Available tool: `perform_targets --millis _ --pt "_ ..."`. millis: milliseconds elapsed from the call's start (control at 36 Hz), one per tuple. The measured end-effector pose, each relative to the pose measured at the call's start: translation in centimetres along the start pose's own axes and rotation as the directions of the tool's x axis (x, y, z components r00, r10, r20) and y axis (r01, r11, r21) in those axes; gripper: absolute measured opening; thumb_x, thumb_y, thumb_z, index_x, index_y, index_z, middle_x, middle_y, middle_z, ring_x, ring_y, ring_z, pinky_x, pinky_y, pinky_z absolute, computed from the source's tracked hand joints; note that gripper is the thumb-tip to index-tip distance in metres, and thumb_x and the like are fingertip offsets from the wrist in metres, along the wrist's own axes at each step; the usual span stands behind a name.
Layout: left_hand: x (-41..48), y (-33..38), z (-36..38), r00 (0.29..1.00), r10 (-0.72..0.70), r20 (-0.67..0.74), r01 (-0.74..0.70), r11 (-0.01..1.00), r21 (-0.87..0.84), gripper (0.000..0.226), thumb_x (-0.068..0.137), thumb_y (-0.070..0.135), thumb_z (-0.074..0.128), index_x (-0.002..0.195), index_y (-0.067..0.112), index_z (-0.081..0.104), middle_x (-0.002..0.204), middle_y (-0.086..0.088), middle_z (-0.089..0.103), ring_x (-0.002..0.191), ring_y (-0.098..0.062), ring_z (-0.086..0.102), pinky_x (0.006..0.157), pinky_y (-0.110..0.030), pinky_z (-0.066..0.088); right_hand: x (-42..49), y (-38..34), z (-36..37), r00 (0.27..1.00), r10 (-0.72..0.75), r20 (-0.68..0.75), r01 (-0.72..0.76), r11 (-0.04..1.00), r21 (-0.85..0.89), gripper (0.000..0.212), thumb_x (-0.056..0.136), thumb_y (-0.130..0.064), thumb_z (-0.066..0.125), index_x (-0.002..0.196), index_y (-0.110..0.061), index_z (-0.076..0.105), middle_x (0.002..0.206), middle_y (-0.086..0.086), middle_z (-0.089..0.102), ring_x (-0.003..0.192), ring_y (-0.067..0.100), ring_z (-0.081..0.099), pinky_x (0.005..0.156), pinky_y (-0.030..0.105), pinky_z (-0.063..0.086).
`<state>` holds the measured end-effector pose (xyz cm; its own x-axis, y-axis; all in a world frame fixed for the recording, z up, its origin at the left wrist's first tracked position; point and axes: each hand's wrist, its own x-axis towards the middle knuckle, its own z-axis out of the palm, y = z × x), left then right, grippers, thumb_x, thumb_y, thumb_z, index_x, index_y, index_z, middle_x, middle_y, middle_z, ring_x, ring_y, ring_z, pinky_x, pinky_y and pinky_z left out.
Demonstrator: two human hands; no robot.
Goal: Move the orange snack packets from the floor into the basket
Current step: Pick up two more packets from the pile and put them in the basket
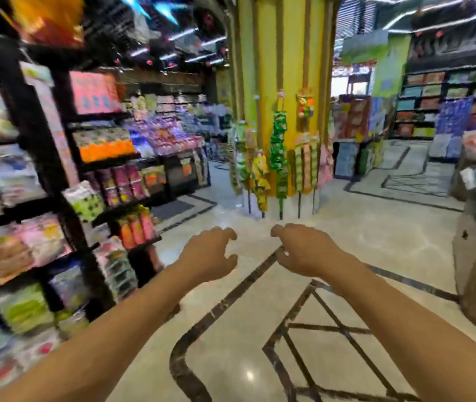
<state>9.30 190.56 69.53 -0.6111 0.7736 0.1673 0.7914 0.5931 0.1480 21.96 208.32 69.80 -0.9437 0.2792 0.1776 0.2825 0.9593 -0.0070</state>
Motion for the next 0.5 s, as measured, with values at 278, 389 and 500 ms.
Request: perform_targets --millis 278,389,500 --pt "-21.2 -12.2 -5.7 0.888 -0.459 -0.038 0.460 0.887 0.036 0.047 0.087 0.037 0.057 0.131 0.024 0.049 0.125 -0.002 0.057 0.109 -0.025 0.059 0.087 -0.042 0.053 0.5 -22.2 0.3 0.885 -0.465 -0.027 0.465 0.877 0.121 0.033 0.094 -0.032 0.059 0.126 -0.025 0.052 0.119 0.003 0.062 0.105 0.025 0.062 0.069 0.031 0.042" --pt "-30.2 -16.1 -7.1 0.776 -0.625 -0.088 0.629 0.776 0.039 0.050 0.089 0.037 0.057 0.137 0.025 0.047 0.138 -0.002 0.054 0.120 -0.023 0.054 0.093 -0.038 0.050 -0.9 -31.2 0.6 0.798 -0.603 -0.005 0.598 0.789 0.141 0.035 0.093 -0.033 0.057 0.127 -0.023 0.050 0.116 0.004 0.062 0.099 0.027 0.062 0.075 0.040 0.055" --pt "-39.3 -19.3 -8.5 0.662 -0.742 -0.106 0.748 0.663 0.026 0.054 0.088 0.038 0.057 0.139 0.024 0.045 0.142 -0.002 0.051 0.124 -0.024 0.052 0.099 -0.041 0.048 -2.7 -40.3 1.1 0.671 -0.741 0.034 0.731 0.669 0.136 0.037 0.094 -0.033 0.058 0.128 -0.021 0.049 0.120 0.005 0.059 0.100 0.029 0.060 0.073 0.041 0.052"
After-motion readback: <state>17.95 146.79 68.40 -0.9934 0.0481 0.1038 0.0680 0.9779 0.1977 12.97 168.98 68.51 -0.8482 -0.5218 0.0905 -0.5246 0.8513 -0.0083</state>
